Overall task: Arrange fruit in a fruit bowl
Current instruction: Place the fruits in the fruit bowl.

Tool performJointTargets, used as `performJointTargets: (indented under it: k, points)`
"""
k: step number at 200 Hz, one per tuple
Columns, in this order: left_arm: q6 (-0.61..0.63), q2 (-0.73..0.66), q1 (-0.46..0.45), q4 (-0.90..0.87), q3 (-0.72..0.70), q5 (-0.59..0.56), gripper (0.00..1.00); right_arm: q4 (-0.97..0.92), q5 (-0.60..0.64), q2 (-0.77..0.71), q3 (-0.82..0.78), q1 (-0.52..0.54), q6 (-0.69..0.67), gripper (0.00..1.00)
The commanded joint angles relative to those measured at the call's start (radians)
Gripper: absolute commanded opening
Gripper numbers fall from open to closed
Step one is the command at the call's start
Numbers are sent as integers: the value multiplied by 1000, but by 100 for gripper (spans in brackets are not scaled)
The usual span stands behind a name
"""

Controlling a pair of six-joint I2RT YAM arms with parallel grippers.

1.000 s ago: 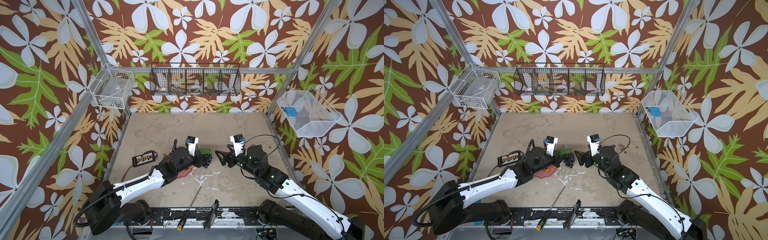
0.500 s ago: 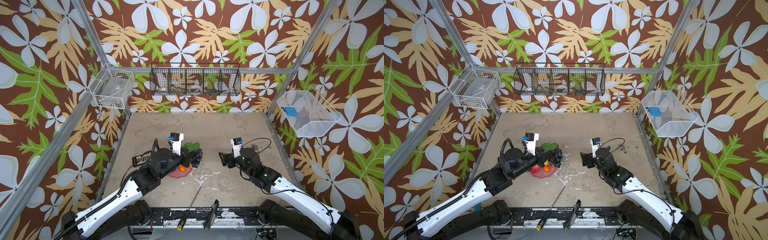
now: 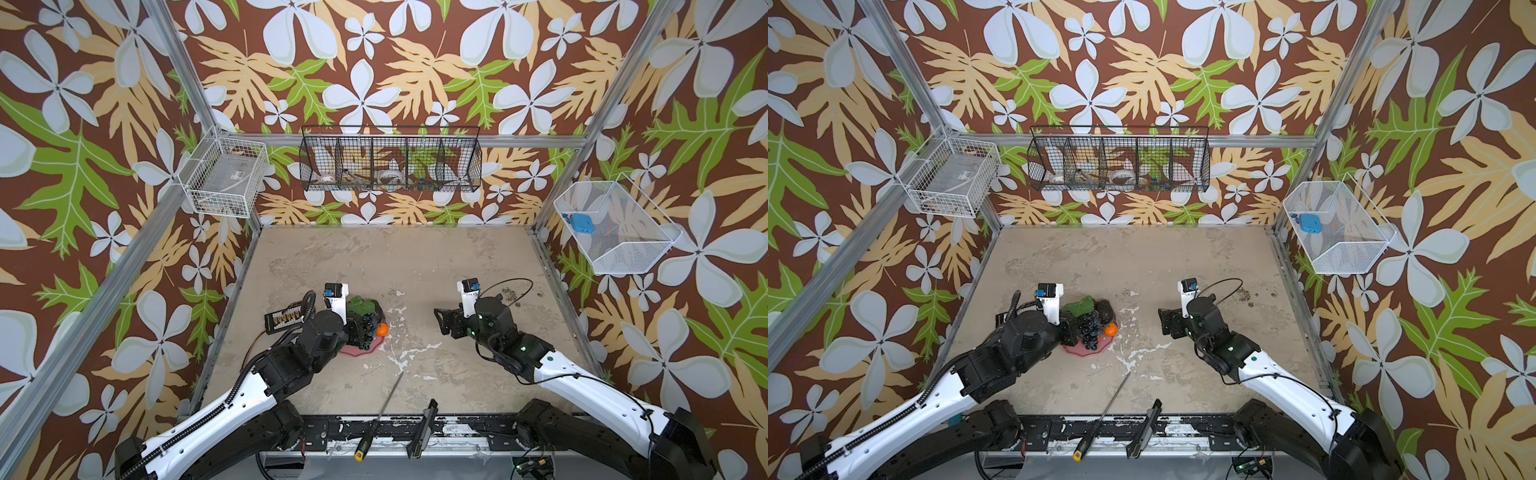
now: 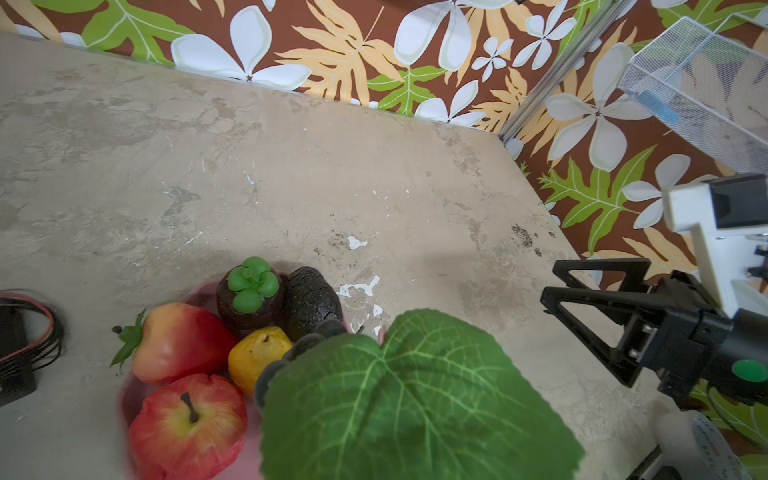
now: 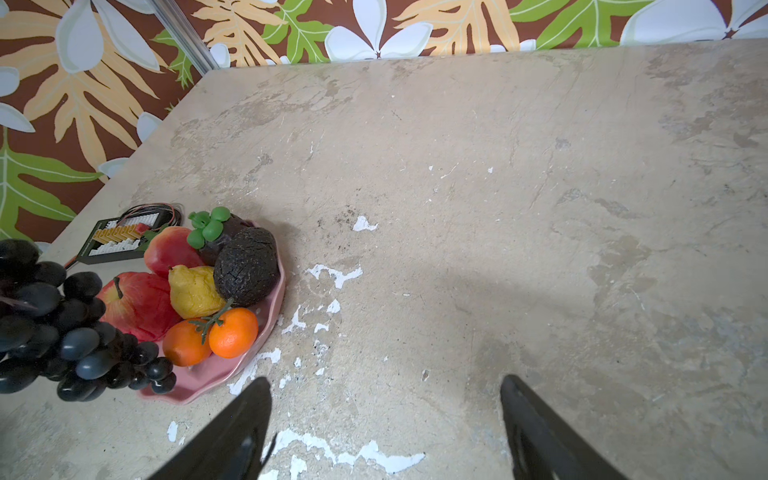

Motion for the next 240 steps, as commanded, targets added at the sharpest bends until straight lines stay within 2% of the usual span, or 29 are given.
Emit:
performJointTargets:
  k: [1, 66, 130, 196, 240]
  points:
    - [2, -6, 2, -16, -17, -85, 0, 25, -16, 8, -2, 1, 17, 86]
    - [31, 56, 8, 52, -88, -94, 0, 28, -22, 29, 10, 1, 15, 86]
    - [57, 235, 14, 89, -30, -64, 0, 26, -20, 43, -1, 1, 16, 86]
    - [50, 333, 43, 99, 7, -67, 0, 28, -24, 61, 3, 0, 16, 85]
    - [35, 372, 56, 116, 11, -66, 12, 31, -26, 64, 0, 1, 20, 85]
